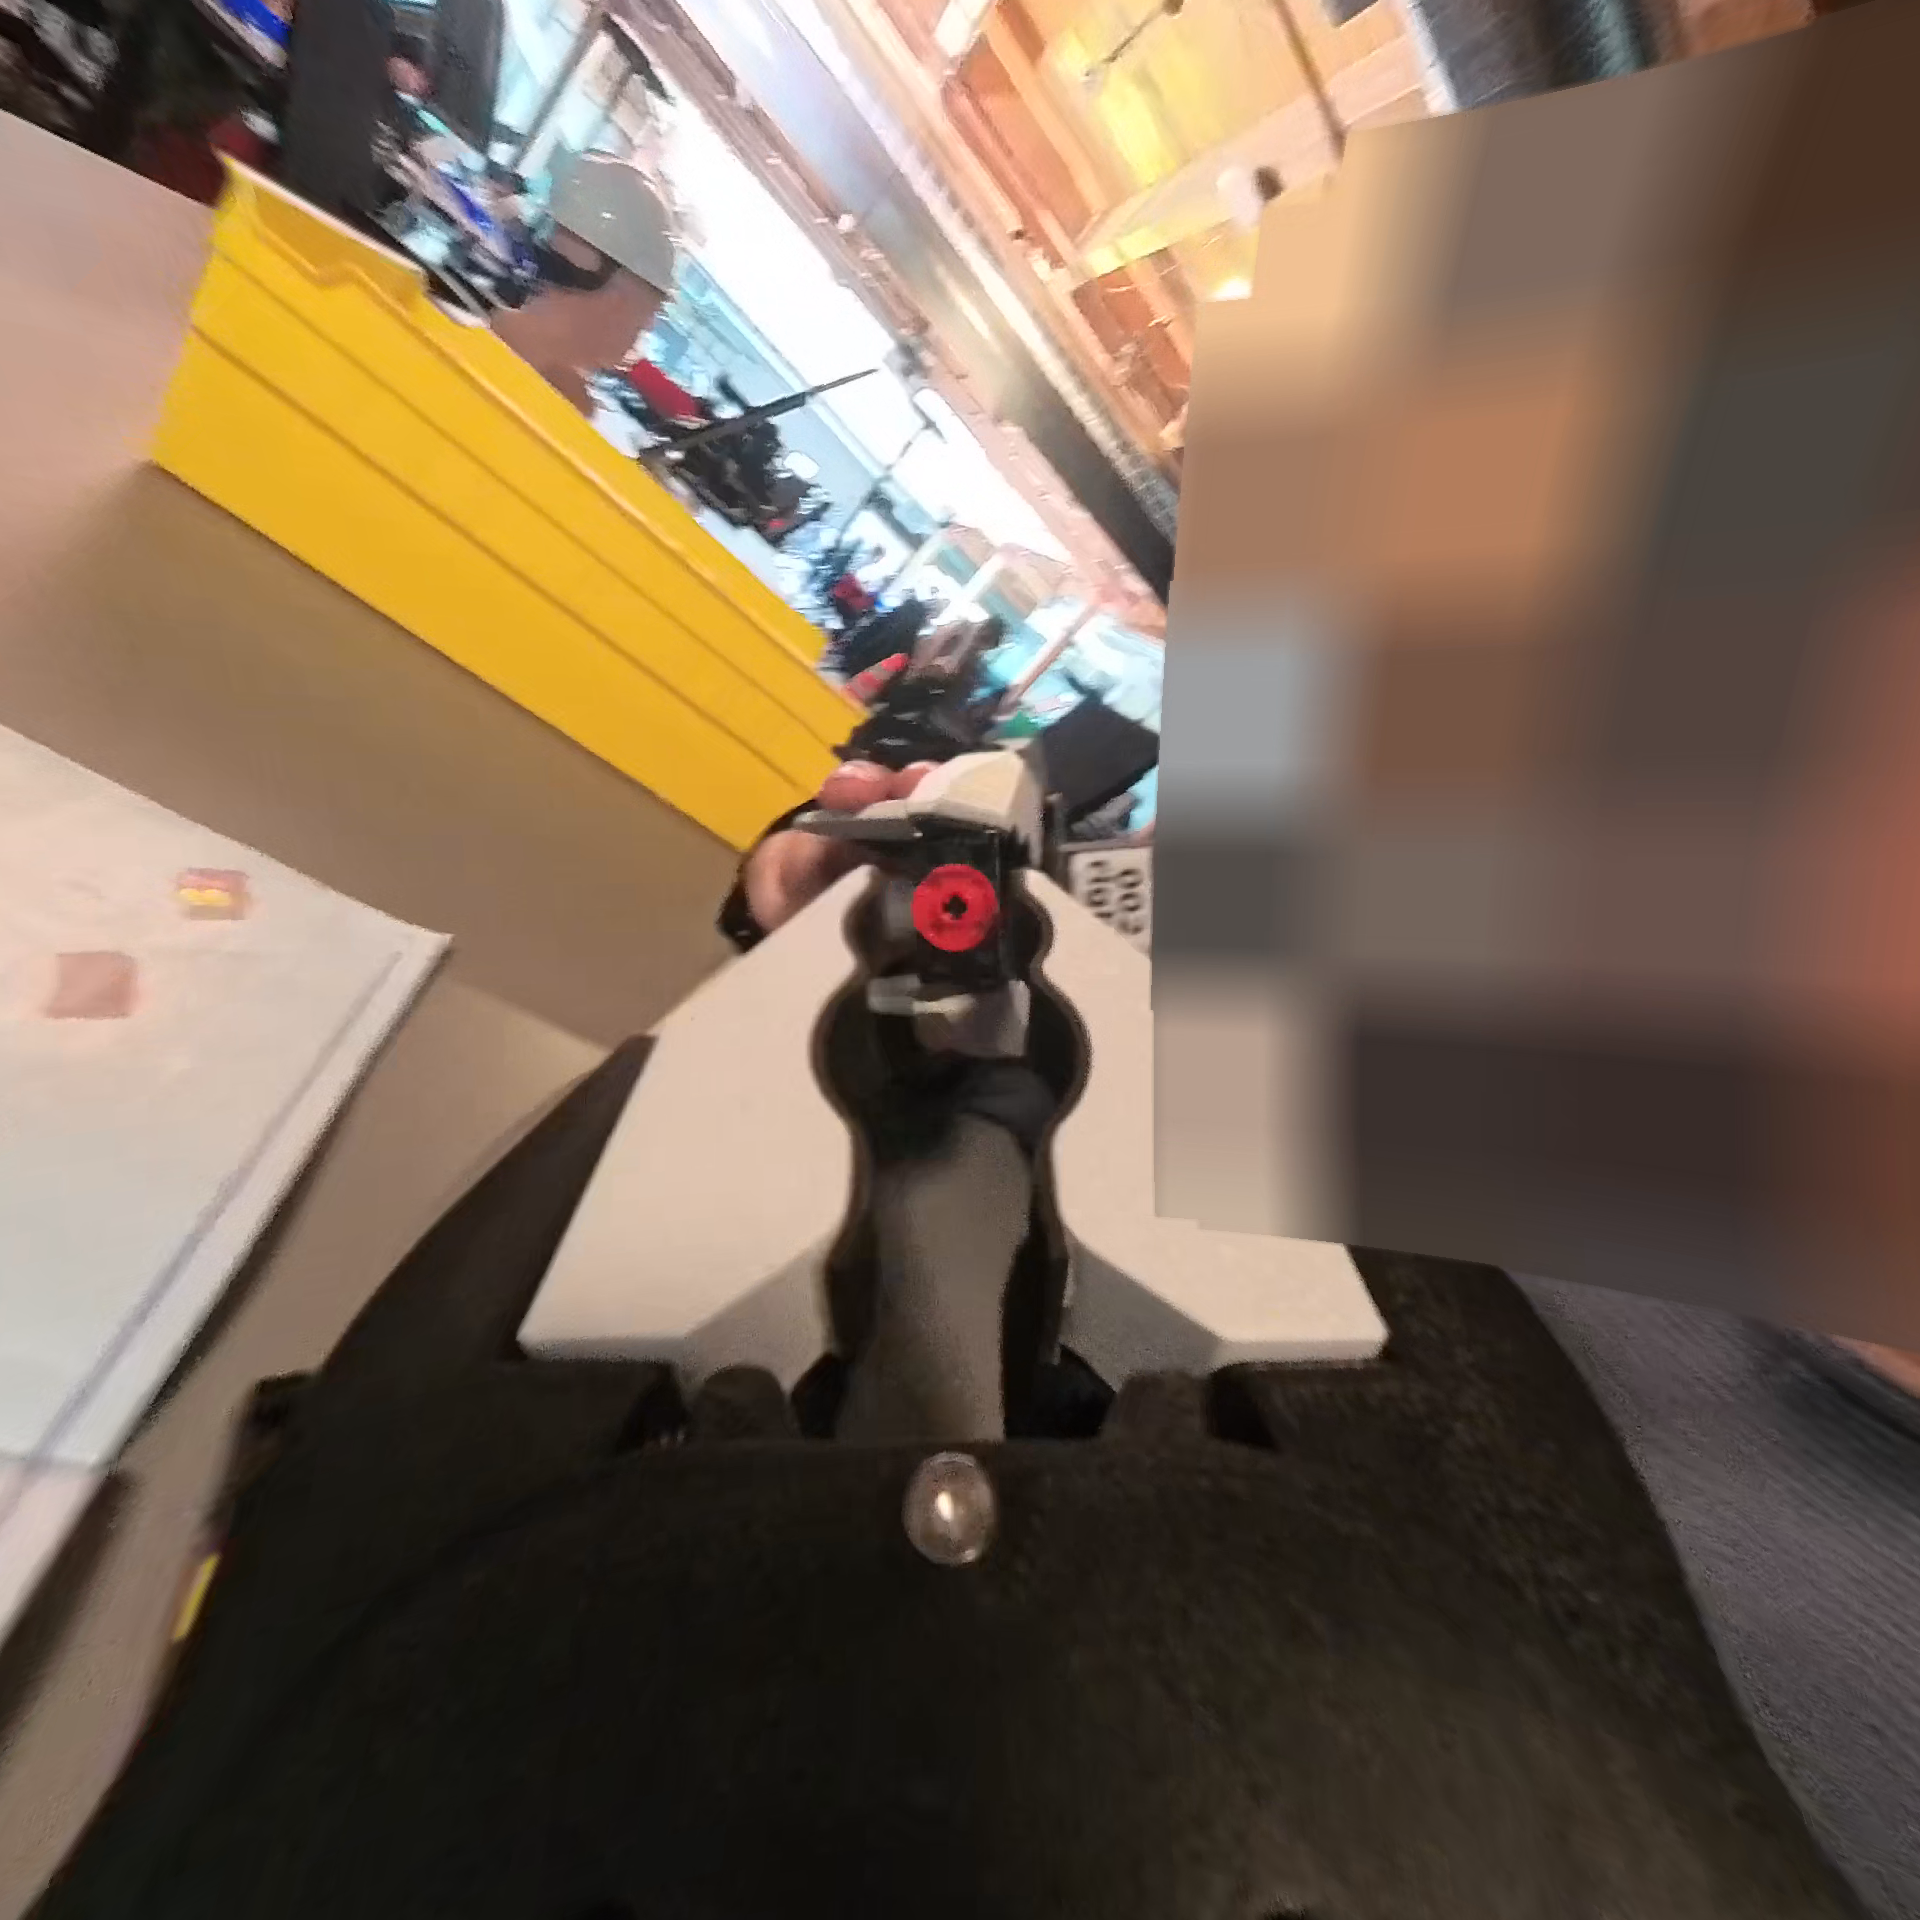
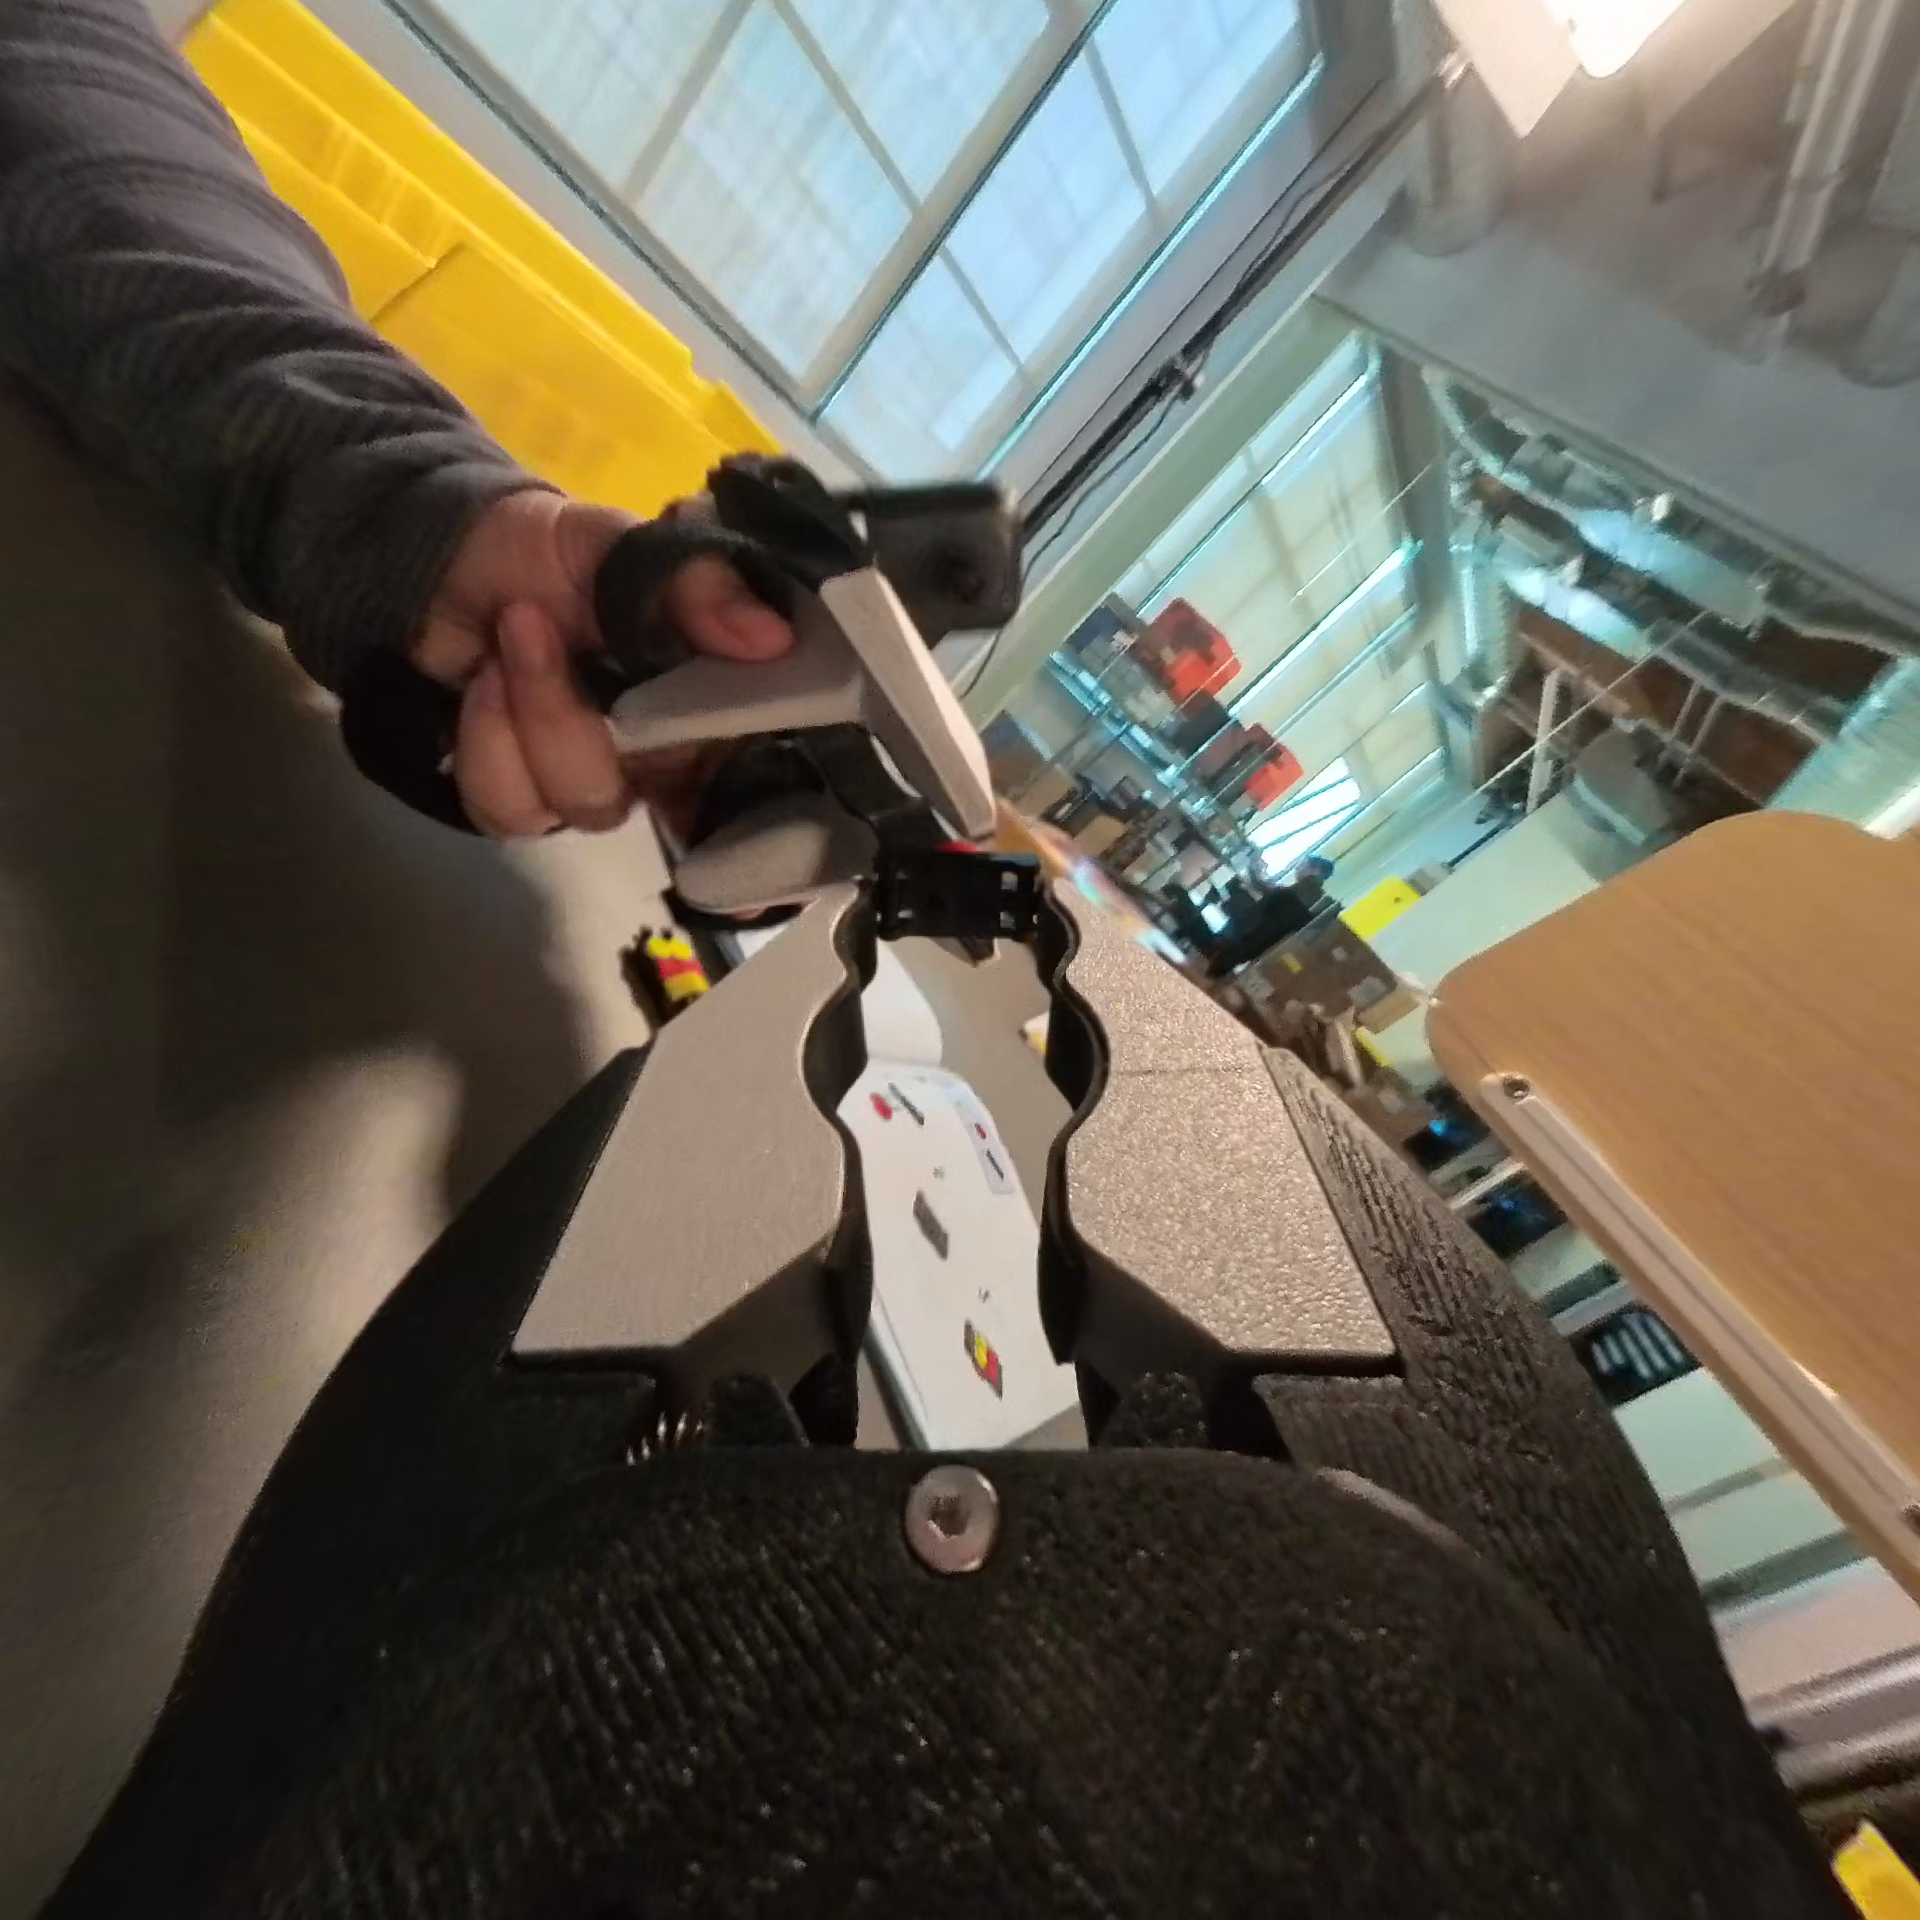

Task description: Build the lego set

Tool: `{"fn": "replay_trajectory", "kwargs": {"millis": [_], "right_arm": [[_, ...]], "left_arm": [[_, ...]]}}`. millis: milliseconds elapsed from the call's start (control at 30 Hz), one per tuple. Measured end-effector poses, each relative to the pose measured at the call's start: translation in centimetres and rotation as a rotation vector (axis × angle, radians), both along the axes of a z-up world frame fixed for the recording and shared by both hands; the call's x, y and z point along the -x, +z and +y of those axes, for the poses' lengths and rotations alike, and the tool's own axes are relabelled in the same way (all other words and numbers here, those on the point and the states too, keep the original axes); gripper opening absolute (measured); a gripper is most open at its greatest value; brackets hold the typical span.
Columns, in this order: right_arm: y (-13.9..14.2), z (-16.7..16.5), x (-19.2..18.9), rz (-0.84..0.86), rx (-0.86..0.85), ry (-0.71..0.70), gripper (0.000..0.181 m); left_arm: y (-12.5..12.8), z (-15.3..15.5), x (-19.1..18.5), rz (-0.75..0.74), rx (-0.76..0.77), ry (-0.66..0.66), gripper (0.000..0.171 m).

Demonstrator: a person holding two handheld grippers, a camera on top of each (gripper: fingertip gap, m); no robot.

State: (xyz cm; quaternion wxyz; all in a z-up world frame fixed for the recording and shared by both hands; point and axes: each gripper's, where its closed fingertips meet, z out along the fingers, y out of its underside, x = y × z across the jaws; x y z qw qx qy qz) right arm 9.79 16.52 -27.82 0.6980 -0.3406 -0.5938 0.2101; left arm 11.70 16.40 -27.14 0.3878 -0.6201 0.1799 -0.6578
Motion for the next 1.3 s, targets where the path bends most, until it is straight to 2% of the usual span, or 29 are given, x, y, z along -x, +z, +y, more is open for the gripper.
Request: {"fn": "replay_trajectory", "kwargs": {"millis": [33,133,200,300,367,500,567,633,700,833,1033,1167,1300], "right_arm": [[-0.6,0.4,-0.1,-0.049,0.021,-0.004,0.029],[-2.6,1.6,-0.5,-0.196,0.069,-0.046,0.029],[-3.4,2.3,-0.8,-0.268,0.035,-0.098,0.029],[-4.6,2.5,-0.7,-0.353,-0.016,-0.139,0.028],[-5.2,2.4,-0.4,-0.382,-0.028,-0.141,0.029],[-5.6,2.1,-0.1,-0.406,-0.055,-0.149,0.029],[-5.4,2.3,-0.1,-0.397,-0.100,-0.172,0.029],[-4.6,2.2,-0.1,-0.349,-0.149,-0.176,0.029],[-3.6,2.4,-0.4,-0.299,-0.222,-0.202,0.031],[-2.3,2.9,-1.1,-0.256,-0.474,-0.269,0.030],[-2.2,1.1,-0.8,-0.252,-0.758,-0.243,0.029],[-2.6,0.9,-0.8,-0.269,-0.788,-0.238,0.012],[-2.5,0.9,-0.8,-0.263,-0.768,-0.235,0.009]], "left_arm": [[-0.6,0.4,0.2,0.072,-0.041,0.040,0.031],[-2.9,2.2,1.2,0.419,-0.268,0.201,0.039],[-4.1,2.6,1.4,0.580,-0.318,0.237,0.038],[-4.6,1.4,0.1,0.539,-0.255,0.153,0.041],[-5.3,1.6,0.1,0.554,-0.218,0.147,0.041],[-6.4,1.9,0.0,0.606,-0.189,0.155,0.025],[-6.2,1.8,-0.1,0.599,-0.196,0.152,0.009],[-5.7,1.9,0.1,0.572,-0.187,0.162,0.007],[-4.6,1.9,0.2,0.469,-0.119,0.140,0.007],[-2.7,1.1,0.2,0.202,0.100,-0.013,0.006],[-3.7,-0.4,-0.8,0.113,0.337,-0.202,0.007],[-3.3,-0.7,-0.8,0.069,0.370,-0.234,0.007],[-3.2,-0.8,-0.9,0.070,0.369,-0.238,0.010]]}}
